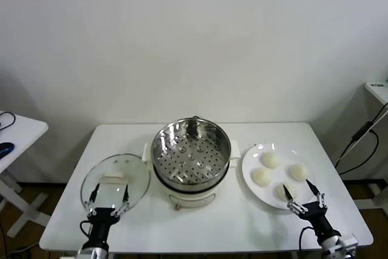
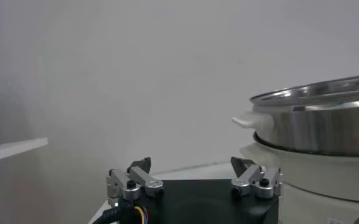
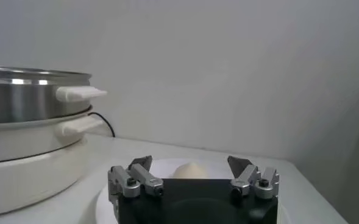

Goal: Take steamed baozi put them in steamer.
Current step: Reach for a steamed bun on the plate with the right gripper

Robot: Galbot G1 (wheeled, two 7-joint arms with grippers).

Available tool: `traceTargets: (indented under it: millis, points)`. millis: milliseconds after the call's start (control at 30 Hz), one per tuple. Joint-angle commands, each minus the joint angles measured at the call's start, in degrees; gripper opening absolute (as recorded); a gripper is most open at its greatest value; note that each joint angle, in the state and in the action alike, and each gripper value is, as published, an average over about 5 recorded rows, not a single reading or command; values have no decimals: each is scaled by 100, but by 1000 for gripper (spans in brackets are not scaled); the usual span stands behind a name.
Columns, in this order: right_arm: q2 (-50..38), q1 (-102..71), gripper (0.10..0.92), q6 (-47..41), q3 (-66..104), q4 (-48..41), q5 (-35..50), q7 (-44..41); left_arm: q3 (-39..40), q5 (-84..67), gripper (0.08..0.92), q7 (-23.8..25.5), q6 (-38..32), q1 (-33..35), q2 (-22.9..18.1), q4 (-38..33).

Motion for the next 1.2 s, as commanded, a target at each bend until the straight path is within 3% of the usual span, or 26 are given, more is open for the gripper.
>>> traceTargets:
  millis: [33,233,433,700,967,1200]
  points:
    - [-353,363,823,-195,102,120,-217,-127,-63,244,823,140,-108,-113,75,146]
    - [-1604,967,823,-914,126,292,-292,-372,-48,320,823,293,-81,-201,140,175]
    - [-3092,1780,823,-1413,-447,-215,-416,-1174,118,285,823,346,-56,-232,147,177]
    - [-4291,4631,823,-1378,-3339,-1299,-742,-2466,327,350,823,189,71,-209,120,118]
    - [-4194,9482,823,-1384,-8343,-2431,-1016,-4293,345,209,823,49,178,-238,91,177]
    - [-3028,11086,823,-871,-10031,-3779,-1600,-5206,318,138,823,38,242,-263,105,192]
